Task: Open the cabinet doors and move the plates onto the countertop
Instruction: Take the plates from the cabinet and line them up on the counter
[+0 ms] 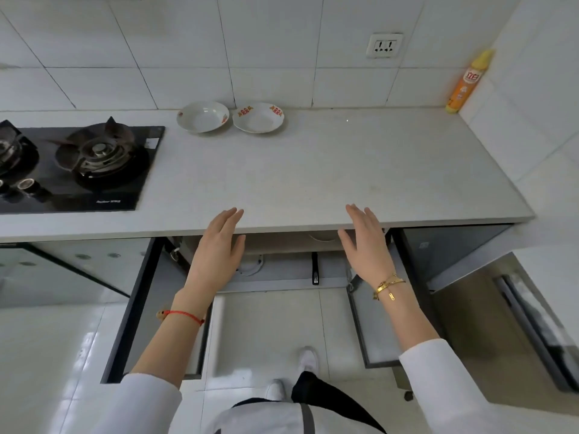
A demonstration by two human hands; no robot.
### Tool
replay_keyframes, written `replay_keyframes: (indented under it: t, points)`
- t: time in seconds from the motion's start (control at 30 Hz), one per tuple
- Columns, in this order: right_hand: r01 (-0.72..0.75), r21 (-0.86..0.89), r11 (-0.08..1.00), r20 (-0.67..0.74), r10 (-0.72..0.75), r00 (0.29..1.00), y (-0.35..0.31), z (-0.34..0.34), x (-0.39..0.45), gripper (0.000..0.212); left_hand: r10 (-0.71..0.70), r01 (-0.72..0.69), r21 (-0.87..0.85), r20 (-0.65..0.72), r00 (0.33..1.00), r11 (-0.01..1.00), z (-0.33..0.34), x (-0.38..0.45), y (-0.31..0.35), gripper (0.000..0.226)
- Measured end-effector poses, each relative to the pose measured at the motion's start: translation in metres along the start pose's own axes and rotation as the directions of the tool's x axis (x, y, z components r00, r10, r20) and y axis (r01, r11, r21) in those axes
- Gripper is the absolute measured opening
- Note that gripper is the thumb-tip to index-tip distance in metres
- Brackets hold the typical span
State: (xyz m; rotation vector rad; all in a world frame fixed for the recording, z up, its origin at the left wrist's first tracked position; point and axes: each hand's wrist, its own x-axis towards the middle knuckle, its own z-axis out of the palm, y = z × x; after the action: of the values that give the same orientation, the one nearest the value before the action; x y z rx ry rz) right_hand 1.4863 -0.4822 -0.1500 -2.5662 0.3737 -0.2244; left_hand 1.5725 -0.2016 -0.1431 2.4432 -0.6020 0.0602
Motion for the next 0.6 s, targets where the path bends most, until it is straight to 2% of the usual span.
replay_keyframes:
  t: [0.37,0.6]
  points:
    - [-0.046,0.002,0.999,-0.034,0.046,0.998,0.005,0.006,-0.057,0.053,0.061,-0.062,0.01,0.034,0.998,0.998,0.001,-0.043,0.008,0.047]
    - [-0.055,-0.011,0.998,-0.014,0.055,0.998,0.033,0.003,-0.075,0.052,0.044,-0.045,0.016,0.047,0.998,0.999,0.022,-0.056,0.033,0.047]
